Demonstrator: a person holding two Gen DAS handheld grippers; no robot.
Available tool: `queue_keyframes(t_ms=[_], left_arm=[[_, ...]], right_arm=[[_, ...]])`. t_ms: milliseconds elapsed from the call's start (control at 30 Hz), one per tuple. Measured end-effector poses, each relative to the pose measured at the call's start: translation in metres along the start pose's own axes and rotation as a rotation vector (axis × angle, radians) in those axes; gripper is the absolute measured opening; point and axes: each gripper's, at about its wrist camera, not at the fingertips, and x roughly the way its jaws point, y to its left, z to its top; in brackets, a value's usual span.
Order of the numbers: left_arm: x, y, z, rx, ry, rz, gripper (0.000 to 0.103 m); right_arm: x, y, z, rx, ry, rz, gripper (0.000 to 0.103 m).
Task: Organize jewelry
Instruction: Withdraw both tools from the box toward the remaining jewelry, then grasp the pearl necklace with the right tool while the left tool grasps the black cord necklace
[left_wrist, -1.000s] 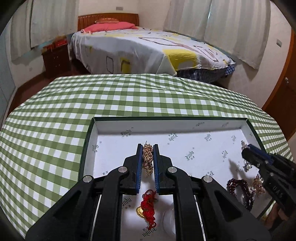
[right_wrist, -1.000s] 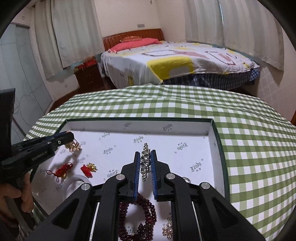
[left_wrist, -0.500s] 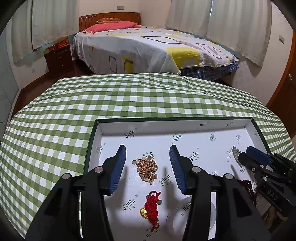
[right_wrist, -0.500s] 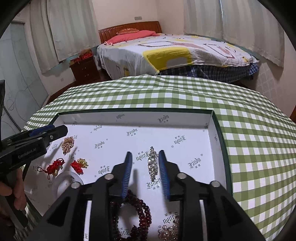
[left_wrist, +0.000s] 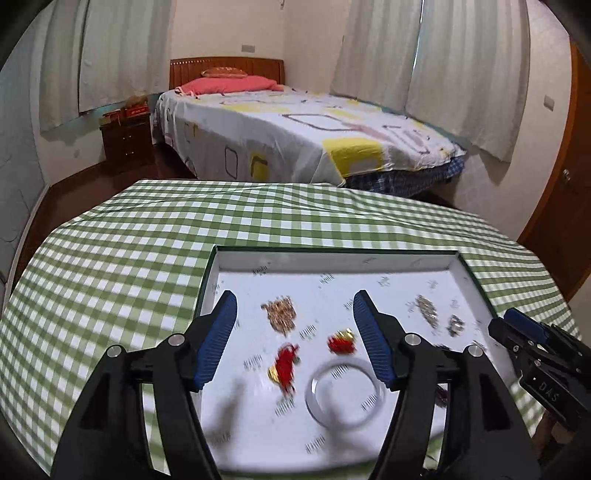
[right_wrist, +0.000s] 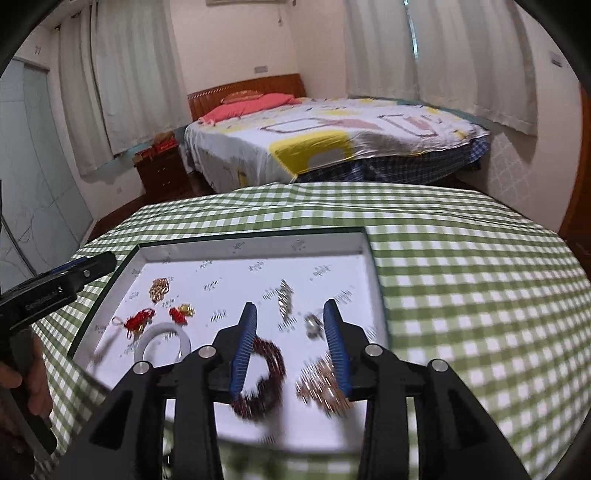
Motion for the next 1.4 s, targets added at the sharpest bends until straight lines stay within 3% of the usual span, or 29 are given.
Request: queue_keyframes(t_ms=[200,467,700,833,967,1400], left_arm=[[-0.038,-0.003,-0.032,-0.027,-0.026,0.000,0.065],[-0.058,0.000,-0.078,-0.044,0.026,0.023,0.069],[-0.065,-0.004,-0.103,-0.043,0.061,0.027,0.069],[-0.064,-0.011,-0.111,-0.043,0.086,0.015,0.069],[-0.064,-0.023,-0.116,-0.032,0.102,-0.007,0.069],[-0.037,-0.074,-0.124,0.011,0.186,-0.087,0.069]], right_arm=[[-0.041,-0.002,-0.041,-0.012,-0.001,-0.055,0.040],[-0.049,-0.008,-0.090,0.015,0.075,-0.055,0.045],[-0.045,-0.008,-0.100,0.035,0.066,-0.039,0.050],[-0.037,-0.005,-0.105,0.022,0.103,-0.040,0.050],[-0.036,-0.002,-0.111,-0.005,0.121,-0.030,0.024],[-0.043,-0.009,-0.116,0.008,0.110,0.005,0.021]])
